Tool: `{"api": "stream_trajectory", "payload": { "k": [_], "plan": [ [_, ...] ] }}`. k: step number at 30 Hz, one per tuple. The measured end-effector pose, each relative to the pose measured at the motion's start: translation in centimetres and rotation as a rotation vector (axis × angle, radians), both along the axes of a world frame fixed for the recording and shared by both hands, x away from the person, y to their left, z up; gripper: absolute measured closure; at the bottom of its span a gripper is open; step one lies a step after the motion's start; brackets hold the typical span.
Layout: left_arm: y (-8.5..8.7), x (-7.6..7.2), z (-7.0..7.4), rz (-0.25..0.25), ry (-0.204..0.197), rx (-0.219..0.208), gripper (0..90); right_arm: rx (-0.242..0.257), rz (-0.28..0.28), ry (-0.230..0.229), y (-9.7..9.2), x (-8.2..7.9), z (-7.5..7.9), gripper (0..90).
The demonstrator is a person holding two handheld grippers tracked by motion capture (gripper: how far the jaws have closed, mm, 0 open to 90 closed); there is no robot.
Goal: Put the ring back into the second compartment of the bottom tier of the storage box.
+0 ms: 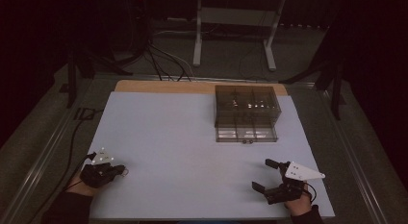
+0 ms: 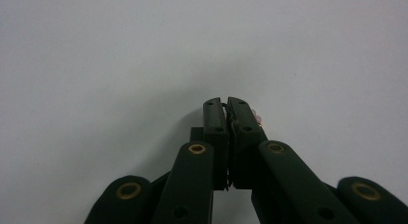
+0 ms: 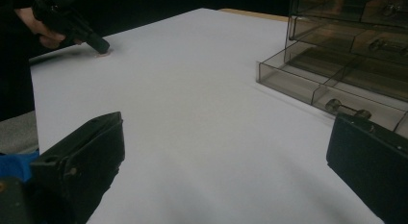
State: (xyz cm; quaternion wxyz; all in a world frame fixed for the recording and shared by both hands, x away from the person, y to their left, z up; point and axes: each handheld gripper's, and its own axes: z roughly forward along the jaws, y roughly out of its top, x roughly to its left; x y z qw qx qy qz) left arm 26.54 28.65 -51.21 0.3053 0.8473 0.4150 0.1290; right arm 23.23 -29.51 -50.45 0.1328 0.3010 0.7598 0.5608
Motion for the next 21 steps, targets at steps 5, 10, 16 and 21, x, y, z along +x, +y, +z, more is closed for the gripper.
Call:
{"api": "stream_trajectory", "payload": {
  "k": [5, 10, 16, 21],
  "plan": [
    [0.07, 0.09, 0.12, 0.015, -0.004, 0.003, 89.7, -0.001, -0.003, -0.001, -0.01, 0.02, -0.02, 0.0],
    [0.05, 0.05, 0.35, 0.019, -0.010, -0.008, 89.7, -0.001, -0.005, -0.002, -0.01, 0.01, -0.02, 0.0],
    [-0.01, 0.12, 0.58, 0.010, -0.009, -0.023, 89.7, 0.000, -0.004, 0.004, -0.03, 0.01, -0.08, 0.0],
    [-0.06, 0.14, 0.89, 0.011, -0.012, -0.035, 89.7, 0.000, -0.009, 0.004, -0.07, 0.04, -0.10, 0.0]
  ]
}}
